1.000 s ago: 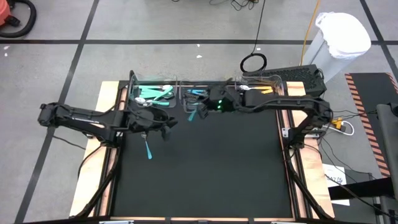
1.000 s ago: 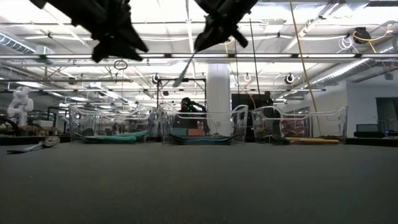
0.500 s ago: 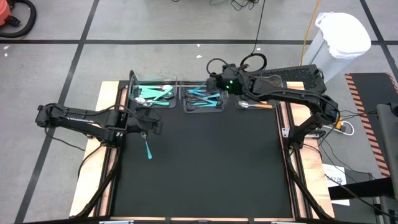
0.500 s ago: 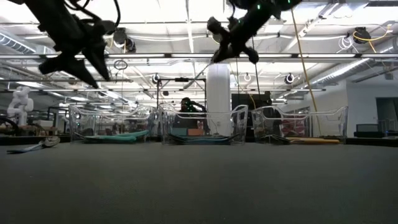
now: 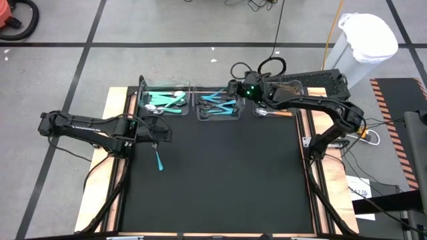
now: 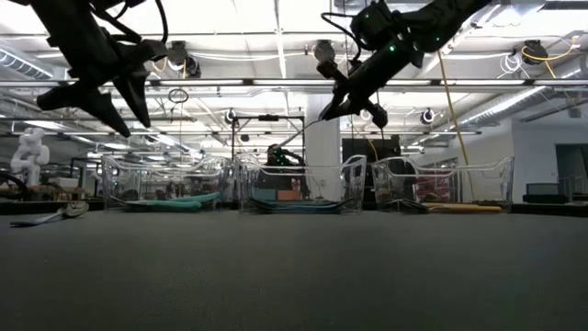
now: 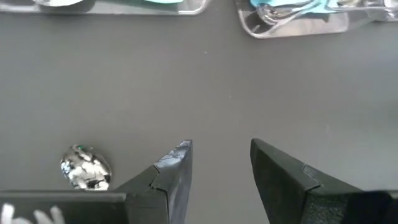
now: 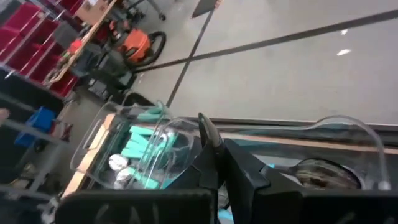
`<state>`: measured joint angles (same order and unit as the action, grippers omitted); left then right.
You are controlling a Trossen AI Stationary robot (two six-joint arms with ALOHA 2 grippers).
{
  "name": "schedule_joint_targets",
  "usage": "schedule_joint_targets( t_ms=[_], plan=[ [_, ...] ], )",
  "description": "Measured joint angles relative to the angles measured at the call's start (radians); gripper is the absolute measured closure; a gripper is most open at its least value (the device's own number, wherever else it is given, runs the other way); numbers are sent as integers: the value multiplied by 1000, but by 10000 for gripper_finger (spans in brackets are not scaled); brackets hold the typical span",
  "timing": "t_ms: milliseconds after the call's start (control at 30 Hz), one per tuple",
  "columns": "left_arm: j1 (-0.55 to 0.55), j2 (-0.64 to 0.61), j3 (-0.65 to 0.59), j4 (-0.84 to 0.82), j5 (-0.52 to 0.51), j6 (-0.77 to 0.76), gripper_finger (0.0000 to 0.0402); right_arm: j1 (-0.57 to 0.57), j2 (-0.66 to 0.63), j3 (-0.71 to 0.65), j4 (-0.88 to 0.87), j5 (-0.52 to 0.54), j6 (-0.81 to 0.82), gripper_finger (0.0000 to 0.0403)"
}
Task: Sort silverware by color (type)
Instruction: Put the blue spoon into the middle transparent bin
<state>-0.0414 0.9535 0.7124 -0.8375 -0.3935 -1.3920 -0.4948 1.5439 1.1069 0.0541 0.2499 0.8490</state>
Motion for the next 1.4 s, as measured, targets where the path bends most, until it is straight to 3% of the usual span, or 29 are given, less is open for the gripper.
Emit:
schedule_joint_targets(
  t_ms=[167,467,633,867,1067,1233,1400],
  plan=[
    [0,18,0,-52,-4,-69,238,-21,29,-1,1,-139,-44,369],
    [1,98,0,-54,40,-101,238,-23,67,-1,46,-147,4,219],
    [0,148,0,-55,80,-122,225,-27,67,-1,90,-151,0,164],
    [0,203,-10,-60,130,-130,179,-28,67,0,156,-178,-29,150],
    [-12,255,-71,-53,279,-236,165,-30,67,0,152,-206,-35,150],
    [-27,291,-120,-32,289,-252,182,-30,67,0,152,-207,-50,150],
    [-26,295,-180,36,283,-279,237,-30,67,0,151,-208,-50,150]
  ],
)
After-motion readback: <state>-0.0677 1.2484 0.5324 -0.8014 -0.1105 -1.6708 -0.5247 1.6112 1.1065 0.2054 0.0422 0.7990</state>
